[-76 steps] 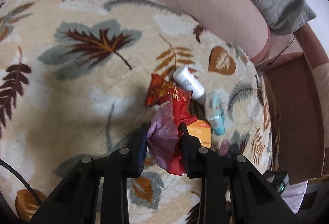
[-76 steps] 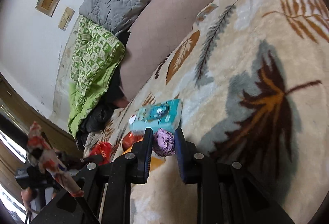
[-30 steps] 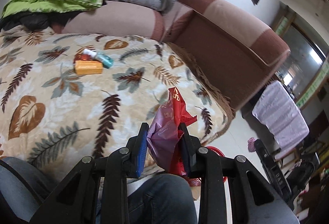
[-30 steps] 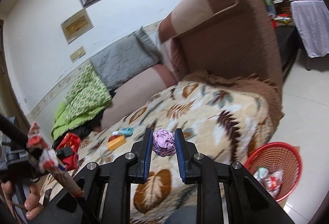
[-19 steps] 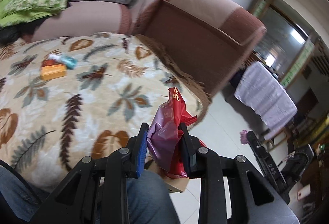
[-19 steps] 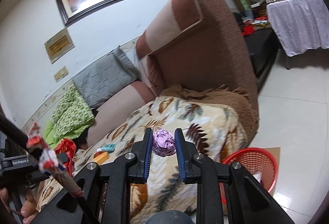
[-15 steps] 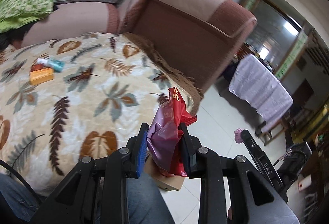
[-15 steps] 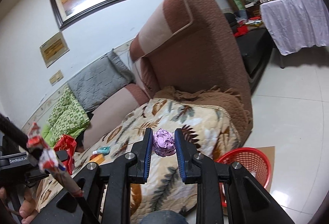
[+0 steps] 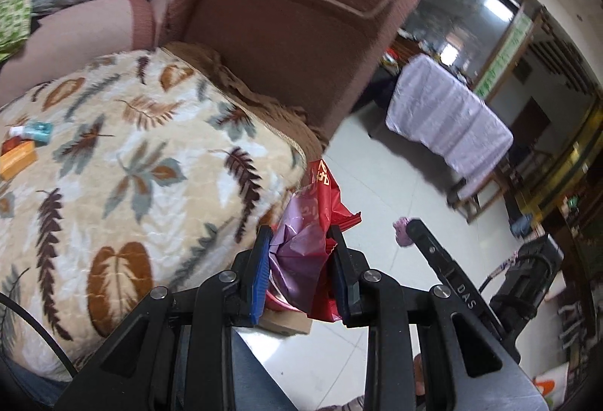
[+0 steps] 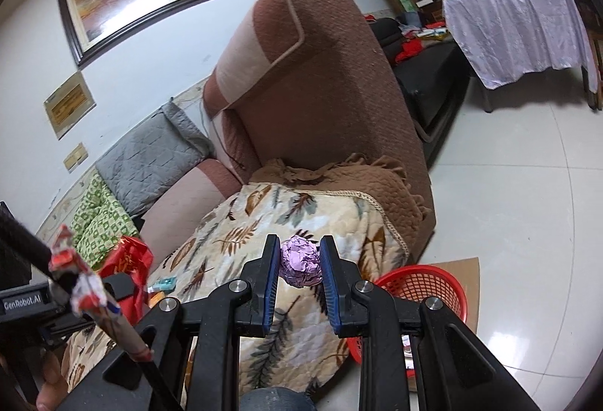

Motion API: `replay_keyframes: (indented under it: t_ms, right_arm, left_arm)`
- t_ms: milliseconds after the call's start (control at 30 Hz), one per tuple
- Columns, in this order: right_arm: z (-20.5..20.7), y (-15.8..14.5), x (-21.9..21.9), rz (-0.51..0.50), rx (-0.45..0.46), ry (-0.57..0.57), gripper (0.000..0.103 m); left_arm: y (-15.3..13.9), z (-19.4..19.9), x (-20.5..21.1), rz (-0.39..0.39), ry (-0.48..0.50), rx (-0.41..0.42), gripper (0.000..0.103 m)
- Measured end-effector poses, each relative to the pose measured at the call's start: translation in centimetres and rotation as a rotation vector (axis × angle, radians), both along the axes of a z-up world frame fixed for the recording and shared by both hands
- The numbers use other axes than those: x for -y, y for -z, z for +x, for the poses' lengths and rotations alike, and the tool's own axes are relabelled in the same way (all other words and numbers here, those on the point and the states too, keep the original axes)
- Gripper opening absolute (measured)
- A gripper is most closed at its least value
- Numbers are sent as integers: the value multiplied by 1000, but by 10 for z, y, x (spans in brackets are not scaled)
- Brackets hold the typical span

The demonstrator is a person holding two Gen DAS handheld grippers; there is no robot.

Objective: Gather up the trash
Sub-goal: 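Carry the candy bag and foil ball to the red wastebasket and release both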

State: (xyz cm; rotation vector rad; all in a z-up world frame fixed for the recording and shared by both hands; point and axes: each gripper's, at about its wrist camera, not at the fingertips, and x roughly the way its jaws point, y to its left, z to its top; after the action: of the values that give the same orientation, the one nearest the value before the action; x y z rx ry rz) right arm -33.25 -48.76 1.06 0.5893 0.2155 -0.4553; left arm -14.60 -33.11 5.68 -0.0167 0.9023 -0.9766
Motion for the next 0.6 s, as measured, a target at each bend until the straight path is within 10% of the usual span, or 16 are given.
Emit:
replay_keyframes:
  t_ms: [600]
  right_arm:
    - [-3,25,36,71,-32,53,23]
  left_arm:
    - [48,7,62,72,90,-110,28]
